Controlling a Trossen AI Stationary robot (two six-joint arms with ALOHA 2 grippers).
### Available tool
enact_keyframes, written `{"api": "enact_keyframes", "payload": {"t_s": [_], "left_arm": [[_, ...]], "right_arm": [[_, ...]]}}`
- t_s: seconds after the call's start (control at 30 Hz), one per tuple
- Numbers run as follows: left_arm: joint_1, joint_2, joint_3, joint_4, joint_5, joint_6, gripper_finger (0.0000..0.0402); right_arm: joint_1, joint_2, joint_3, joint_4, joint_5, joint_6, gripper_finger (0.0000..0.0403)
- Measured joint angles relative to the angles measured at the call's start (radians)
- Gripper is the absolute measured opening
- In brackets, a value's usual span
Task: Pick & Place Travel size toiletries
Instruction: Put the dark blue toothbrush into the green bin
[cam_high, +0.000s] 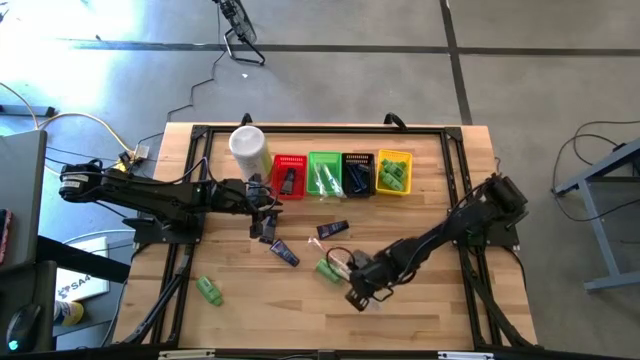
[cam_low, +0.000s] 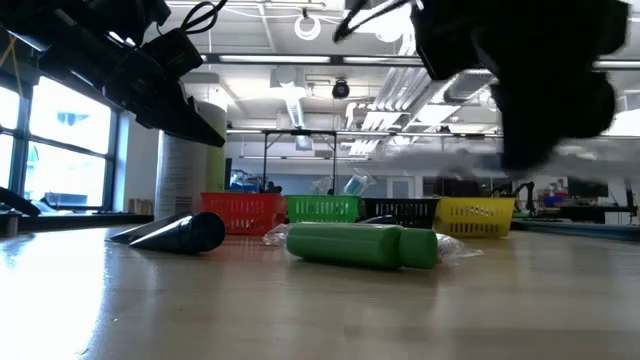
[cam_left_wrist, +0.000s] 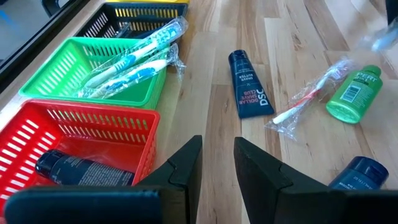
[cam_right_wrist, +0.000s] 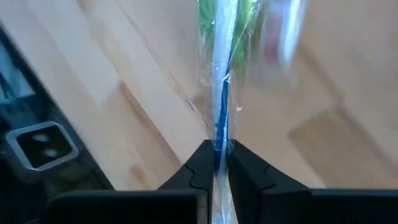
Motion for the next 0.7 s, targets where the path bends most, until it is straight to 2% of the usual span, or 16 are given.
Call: {"api": "enact_keyframes", "payload": {"t_s": [0.37, 0.5, 0.7], "left_arm": [[0.0, 0.0, 0.0, 0.0, 0.0, 0.0, 0.0088], [0.0, 0.0, 0.0, 0.001, 0.001, 0.0, 0.0088], [0.0, 0.0, 0.0, 0.001, 0.001, 0.0, 0.0088]], "right_arm": [[-0.144, -0.165, 0.001, 0.018, 0.332, -0.292, 0.0024], [-0.215, -0.177, 0.001, 0.056, 0.456, -0.388, 0.0025], [-0.296, -0.17, 0.0, 0.143, 0.581, -0.495, 0.0025]]}}
